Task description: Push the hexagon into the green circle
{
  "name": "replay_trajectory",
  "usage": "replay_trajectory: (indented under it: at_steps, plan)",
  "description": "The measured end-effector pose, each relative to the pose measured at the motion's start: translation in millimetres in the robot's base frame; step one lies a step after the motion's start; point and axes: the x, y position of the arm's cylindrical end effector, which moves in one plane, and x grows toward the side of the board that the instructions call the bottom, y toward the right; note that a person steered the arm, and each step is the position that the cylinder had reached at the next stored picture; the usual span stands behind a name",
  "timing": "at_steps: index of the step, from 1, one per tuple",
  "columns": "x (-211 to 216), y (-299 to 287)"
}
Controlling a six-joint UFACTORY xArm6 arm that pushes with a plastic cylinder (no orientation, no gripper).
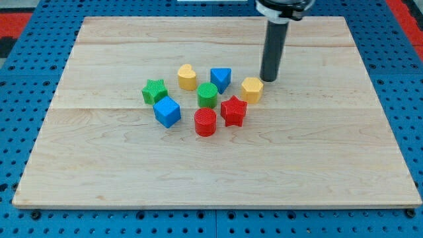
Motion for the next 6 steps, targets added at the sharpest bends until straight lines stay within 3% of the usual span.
replay_trajectory:
  at_steps: [2, 4, 6]
  plan:
    - [26.5, 4.7]
    - [15.2, -16.4]
    - [16.9, -69.3]
